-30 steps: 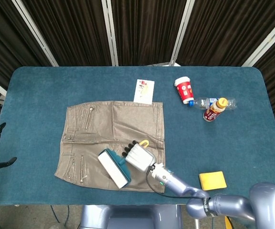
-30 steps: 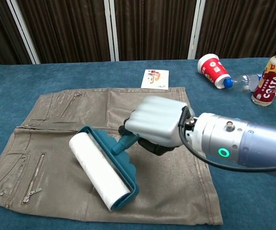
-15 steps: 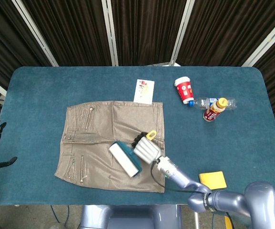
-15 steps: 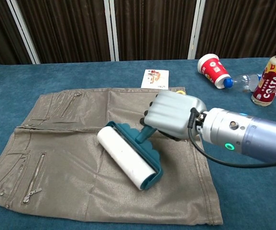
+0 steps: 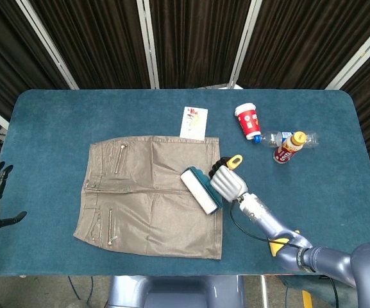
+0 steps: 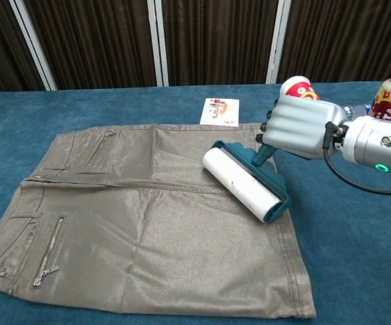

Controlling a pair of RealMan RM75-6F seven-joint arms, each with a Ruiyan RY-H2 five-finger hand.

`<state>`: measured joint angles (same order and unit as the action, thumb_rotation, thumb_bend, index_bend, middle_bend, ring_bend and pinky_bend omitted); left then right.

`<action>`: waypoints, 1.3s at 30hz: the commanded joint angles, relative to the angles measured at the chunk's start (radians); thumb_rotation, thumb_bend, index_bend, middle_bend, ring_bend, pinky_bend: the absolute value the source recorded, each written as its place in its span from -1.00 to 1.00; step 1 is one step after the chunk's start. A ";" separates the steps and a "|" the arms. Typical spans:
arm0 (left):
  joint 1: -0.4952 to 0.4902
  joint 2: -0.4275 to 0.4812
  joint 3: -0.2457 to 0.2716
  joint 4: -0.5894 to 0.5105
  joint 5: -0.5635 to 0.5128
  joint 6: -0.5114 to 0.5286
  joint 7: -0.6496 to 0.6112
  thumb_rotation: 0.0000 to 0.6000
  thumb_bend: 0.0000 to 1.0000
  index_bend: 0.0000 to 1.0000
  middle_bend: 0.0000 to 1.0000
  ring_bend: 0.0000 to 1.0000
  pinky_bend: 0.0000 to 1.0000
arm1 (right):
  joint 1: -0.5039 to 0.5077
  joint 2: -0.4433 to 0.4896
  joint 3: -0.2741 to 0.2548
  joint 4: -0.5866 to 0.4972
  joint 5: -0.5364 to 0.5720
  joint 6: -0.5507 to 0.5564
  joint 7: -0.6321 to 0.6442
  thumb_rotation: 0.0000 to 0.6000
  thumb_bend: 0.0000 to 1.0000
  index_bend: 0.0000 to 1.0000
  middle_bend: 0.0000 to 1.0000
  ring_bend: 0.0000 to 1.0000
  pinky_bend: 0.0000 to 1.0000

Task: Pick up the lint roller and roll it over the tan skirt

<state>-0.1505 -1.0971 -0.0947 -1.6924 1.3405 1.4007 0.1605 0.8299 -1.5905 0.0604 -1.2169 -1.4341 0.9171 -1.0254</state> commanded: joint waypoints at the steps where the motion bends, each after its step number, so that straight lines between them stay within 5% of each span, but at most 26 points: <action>1: -0.001 0.001 0.000 -0.001 0.001 0.000 -0.001 1.00 -1.00 -1.00 -1.00 -1.00 -1.00 | 0.001 0.004 -0.003 -0.017 -0.008 0.006 -0.003 1.00 0.85 -0.14 -0.09 -0.26 -0.16; 22: 0.001 0.009 0.003 0.000 0.005 0.001 -0.019 1.00 -1.00 -1.00 -1.00 -1.00 -1.00 | 0.053 -0.099 -0.023 -0.246 -0.040 -0.034 -0.184 1.00 0.85 -0.14 -0.09 -0.26 -0.15; 39: 0.002 0.012 0.006 -0.002 0.009 0.003 -0.022 1.00 -1.00 -1.00 -1.00 -1.00 -1.00 | 0.002 -0.030 -0.027 -0.155 0.017 0.016 -0.186 1.00 0.85 -0.14 -0.09 -0.26 -0.15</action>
<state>-0.1483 -1.0842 -0.0893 -1.6942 1.3502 1.4036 0.1375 0.8474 -1.6428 0.0355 -1.3998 -1.4301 0.9203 -1.2307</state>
